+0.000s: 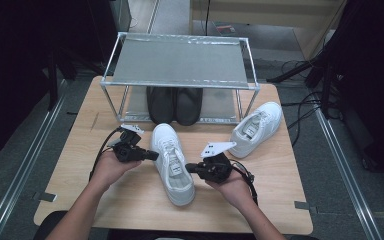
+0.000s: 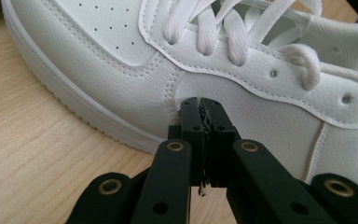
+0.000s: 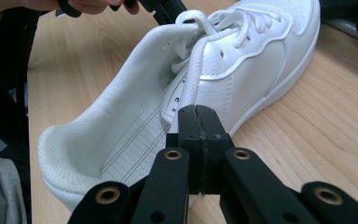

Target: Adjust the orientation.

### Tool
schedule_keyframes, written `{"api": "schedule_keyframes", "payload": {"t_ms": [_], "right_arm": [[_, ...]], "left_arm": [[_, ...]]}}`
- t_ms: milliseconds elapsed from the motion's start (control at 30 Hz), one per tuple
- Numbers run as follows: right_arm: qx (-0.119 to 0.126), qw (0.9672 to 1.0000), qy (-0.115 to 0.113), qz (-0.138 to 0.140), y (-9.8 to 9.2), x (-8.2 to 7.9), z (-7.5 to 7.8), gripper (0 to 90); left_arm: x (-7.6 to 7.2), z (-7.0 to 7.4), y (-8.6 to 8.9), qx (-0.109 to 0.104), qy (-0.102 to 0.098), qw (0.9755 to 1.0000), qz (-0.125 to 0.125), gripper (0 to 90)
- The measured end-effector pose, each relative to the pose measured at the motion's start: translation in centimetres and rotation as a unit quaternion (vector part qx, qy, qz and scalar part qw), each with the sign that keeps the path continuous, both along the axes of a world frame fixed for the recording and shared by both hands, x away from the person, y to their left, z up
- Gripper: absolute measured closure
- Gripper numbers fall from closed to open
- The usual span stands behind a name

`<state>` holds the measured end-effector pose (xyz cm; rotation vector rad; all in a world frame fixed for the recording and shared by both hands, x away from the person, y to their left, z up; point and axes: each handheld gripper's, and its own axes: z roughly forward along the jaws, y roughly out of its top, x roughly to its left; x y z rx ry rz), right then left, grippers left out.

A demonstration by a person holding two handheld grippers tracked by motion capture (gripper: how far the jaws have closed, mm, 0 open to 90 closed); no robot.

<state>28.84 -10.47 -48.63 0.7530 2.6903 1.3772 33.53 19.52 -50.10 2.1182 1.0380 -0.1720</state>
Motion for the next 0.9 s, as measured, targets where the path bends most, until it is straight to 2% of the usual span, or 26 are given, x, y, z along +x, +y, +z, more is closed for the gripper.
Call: {"api": "schedule_keyframes", "payload": {"t_ms": [267,467,567,667,833,900], "right_arm": [[0.005,0.9997,0.005,0.024,1.1,-1.3,-0.2,90.0],[0.012,0.9994,0.022,0.024,1.9,-1.6,-0.3,89.7],[0.010,0.9995,0.021,0.023,1.7,-1.4,-0.1,88.6],[0.011,0.9997,0.018,0.008,0.8,-1.0,0.3,86.5],[0.018,0.9994,0.017,-0.023,-1.4,0.0,0.9,79.8],[0.017,0.9991,0.019,-0.032,-2.2,0.4,1.1,75.0]], "left_arm": [[-0.1,0.3,-0.3,0.018,-0.010,0.9998,-0.003,88.2],[0.0,0.3,-0.1,0.018,-0.016,0.9997,0.003,86.4],[0.1,0.4,0.0,0.023,-0.020,0.9995,0.005,84.3],[0.0,0.7,0.2,0.026,-0.043,0.9986,0.015,74.8],[-0.1,1.2,0.5,0.008,-0.055,0.9984,0.010,64.0],[-0.3,1.4,0.6,0.009,-0.059,0.9982,0.008,58.2]]}}
